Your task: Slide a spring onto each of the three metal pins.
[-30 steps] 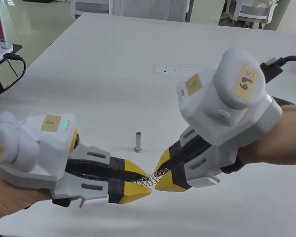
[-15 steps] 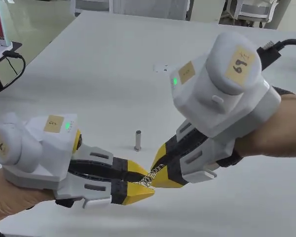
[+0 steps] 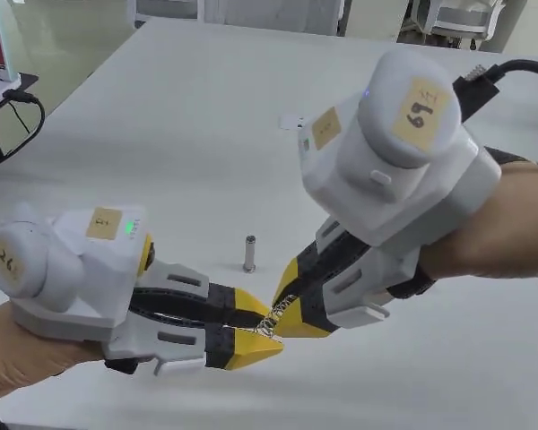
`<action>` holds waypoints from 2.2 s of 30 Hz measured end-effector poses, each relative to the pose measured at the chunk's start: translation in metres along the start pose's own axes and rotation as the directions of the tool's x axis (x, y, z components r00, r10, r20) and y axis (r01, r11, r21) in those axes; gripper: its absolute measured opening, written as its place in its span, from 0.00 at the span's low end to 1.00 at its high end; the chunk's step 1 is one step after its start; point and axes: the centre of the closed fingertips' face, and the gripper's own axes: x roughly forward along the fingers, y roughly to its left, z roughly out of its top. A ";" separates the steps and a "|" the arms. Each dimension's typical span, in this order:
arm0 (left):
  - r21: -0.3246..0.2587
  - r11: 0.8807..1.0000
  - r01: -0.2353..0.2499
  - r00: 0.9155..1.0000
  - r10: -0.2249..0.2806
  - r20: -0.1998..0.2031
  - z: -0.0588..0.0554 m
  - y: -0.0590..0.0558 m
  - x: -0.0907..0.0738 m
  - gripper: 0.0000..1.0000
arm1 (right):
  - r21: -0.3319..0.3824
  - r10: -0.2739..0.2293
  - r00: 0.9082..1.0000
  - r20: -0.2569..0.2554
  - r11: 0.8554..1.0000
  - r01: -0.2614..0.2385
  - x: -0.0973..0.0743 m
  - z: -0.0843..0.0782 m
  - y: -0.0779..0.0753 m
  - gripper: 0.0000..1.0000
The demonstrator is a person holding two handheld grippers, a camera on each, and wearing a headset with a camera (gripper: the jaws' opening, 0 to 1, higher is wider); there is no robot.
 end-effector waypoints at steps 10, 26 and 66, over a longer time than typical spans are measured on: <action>-0.006 1.000 -0.006 1.000 0.006 -0.003 -0.001 0.001 -0.001 0.07 | -0.012 -0.008 1.000 -0.022 1.000 0.007 0.001 -0.001 -0.003 0.08; -0.022 0.997 -0.074 0.997 0.074 -0.002 -0.007 0.013 -0.011 0.24 | 0.010 -0.038 0.996 -0.076 0.999 0.039 -0.004 -0.022 -0.016 0.08; -0.069 0.972 -0.224 0.974 0.223 -0.029 -0.033 0.028 -0.041 0.52 | 0.137 -0.202 0.949 -0.241 0.961 0.239 -0.052 -0.094 -0.110 0.08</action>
